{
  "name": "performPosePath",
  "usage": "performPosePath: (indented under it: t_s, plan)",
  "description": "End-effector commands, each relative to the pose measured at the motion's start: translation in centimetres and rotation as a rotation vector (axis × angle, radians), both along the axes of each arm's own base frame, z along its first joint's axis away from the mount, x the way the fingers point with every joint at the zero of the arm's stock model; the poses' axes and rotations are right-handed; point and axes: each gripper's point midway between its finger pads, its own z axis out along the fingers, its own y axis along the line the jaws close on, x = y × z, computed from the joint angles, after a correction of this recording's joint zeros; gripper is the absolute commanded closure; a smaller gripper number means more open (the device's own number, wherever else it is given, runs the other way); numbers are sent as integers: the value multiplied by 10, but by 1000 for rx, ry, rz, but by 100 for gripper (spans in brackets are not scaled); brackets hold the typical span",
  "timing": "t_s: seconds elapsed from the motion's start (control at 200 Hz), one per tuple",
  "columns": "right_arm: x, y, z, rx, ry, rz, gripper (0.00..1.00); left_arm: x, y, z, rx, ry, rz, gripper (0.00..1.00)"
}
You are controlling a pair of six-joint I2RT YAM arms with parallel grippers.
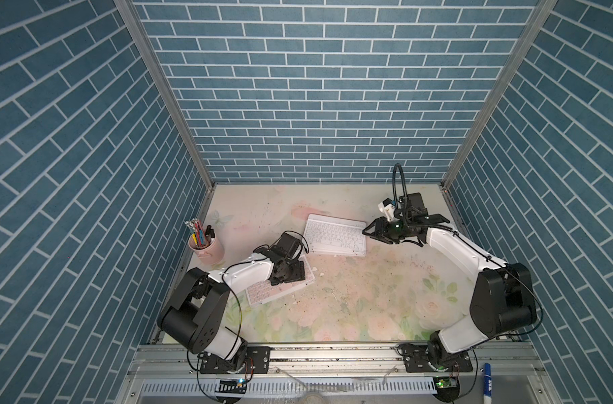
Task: Stack the numeric keypads
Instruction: Move the numeric keypad to the center of the board.
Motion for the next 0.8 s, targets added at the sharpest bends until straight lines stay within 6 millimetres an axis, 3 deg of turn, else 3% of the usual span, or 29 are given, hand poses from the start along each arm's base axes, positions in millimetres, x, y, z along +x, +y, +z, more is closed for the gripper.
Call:
performPosePath:
  t_s: [0.0,0.185,0.505,0.645,0.795]
  plan:
    - [-7,11,-10,-16,18,22,56,-3,10,8,41,46,13,20]
    - [-10,22,-17,0,36,31,56,42,19,23,23,-9,52,20]
    - [-12,25,-29,-7,59,32,57,99,32,4,35,-2,64,20]
    - [-11,26,-29,-8,61,34,57,108,28,-9,39,26,42,20]
    - [-10,25,-31,-17,67,30,57,94,18,-19,-3,68,15,20]
